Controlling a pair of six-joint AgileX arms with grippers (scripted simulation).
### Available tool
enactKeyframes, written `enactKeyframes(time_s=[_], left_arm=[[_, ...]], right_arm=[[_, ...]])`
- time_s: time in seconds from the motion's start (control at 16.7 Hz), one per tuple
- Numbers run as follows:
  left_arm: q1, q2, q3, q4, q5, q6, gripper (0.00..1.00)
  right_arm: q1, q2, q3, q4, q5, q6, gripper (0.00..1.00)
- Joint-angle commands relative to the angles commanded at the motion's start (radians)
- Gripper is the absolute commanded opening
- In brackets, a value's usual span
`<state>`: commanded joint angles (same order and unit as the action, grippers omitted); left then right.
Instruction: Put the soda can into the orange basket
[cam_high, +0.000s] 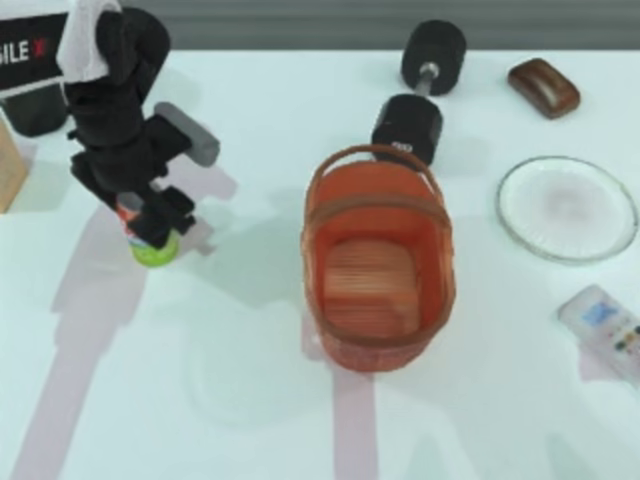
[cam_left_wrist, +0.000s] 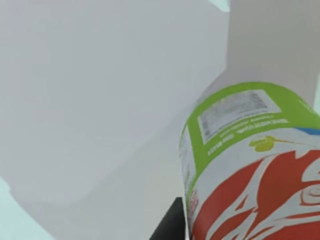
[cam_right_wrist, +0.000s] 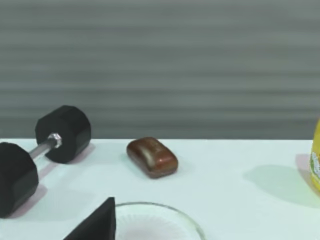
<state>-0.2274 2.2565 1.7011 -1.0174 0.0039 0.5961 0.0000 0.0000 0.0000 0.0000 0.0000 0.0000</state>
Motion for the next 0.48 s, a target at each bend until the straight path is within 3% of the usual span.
enactKeyframes(time_s=[0.24,0.48], left_arm=[[0.000,0.000,0.000,0.000,0.000,0.000,0.02],[0.000,0.000,0.000,0.000,0.000,0.000,0.00]], right_arm=[[0.000,0.000,0.000,0.000,0.000,0.000,1.00],[0.000,0.000,0.000,0.000,0.000,0.000,1.00]])
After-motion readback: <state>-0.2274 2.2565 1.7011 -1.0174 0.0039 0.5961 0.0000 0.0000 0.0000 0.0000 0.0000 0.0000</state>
